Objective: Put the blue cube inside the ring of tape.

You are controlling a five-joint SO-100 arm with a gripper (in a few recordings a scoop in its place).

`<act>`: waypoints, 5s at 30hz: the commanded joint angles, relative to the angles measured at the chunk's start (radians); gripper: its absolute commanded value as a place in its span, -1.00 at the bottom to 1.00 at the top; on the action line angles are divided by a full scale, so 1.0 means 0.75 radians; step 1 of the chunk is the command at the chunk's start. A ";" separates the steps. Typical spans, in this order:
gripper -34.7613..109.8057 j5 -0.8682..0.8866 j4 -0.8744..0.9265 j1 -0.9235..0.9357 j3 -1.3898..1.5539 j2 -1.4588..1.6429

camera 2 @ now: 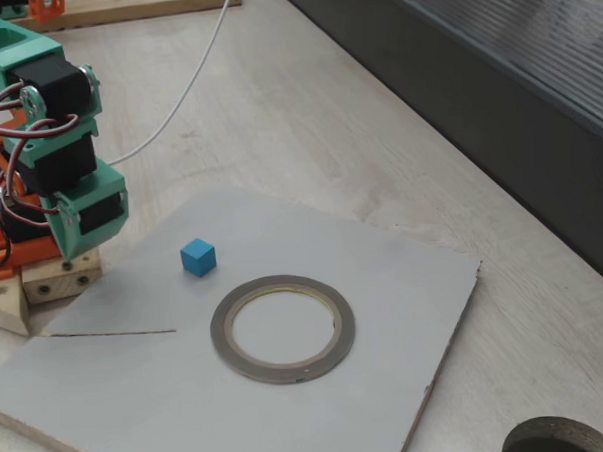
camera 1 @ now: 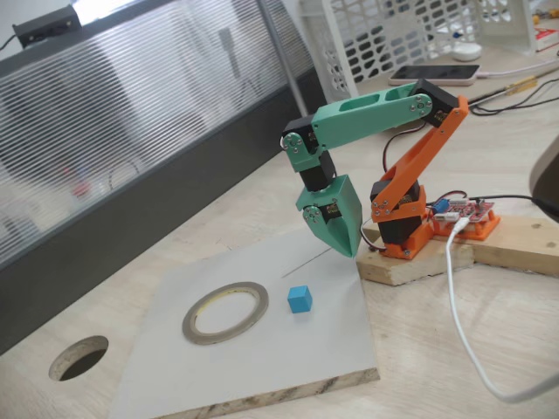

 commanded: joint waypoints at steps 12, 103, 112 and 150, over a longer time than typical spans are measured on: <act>-0.53 0.008 0.016 0.020 -0.012 0.102; -0.53 0.008 0.031 0.025 -0.464 0.104; -0.53 0.010 0.016 0.006 -0.462 0.100; -0.53 0.006 0.012 -0.556 -0.687 -0.520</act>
